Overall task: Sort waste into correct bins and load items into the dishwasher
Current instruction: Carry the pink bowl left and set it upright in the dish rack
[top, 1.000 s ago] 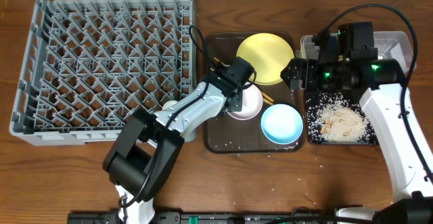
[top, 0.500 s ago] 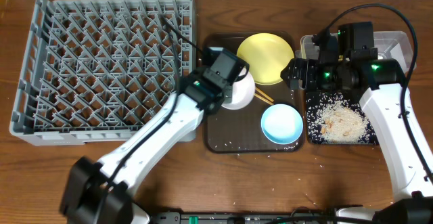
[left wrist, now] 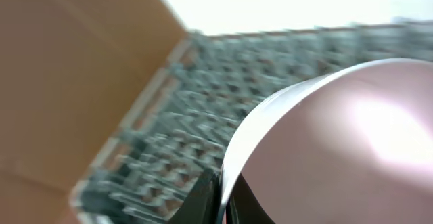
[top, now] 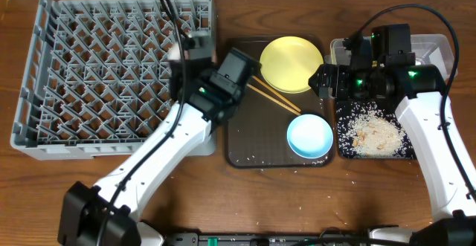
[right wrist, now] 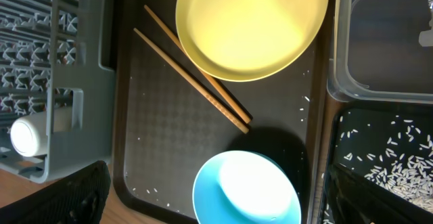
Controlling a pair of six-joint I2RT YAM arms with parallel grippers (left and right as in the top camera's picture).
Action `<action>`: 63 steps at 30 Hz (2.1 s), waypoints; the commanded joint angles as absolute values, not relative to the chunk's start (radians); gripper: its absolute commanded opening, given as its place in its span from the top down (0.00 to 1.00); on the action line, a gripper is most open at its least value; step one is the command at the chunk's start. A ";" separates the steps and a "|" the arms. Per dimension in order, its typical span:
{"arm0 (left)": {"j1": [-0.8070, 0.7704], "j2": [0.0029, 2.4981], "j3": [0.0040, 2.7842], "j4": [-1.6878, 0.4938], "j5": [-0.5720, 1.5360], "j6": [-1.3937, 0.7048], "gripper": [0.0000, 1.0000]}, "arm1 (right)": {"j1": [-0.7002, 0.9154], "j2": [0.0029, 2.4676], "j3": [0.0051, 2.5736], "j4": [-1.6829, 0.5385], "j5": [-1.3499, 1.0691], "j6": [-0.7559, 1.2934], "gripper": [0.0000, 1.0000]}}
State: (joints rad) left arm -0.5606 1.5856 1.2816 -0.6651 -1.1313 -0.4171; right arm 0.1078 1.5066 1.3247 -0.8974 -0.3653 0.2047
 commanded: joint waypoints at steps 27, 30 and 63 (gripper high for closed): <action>-0.535 1.859 1.232 -0.684 -1.460 -0.484 0.93 | 0.106 1.486 1.326 -0.899 -0.363 0.205 0.01; -0.533 1.859 1.226 -0.702 -1.382 -0.486 0.93 | 0.106 1.486 1.326 -0.899 -0.363 0.205 0.01; -0.558 1.872 1.179 -0.703 -1.420 -0.532 0.89 | 0.106 1.486 1.326 -0.899 -0.363 0.205 0.01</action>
State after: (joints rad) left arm -0.5430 1.8591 1.1862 -0.7006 -1.4586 -0.5201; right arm 0.1078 1.5066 1.3247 -0.8974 -0.3656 0.2047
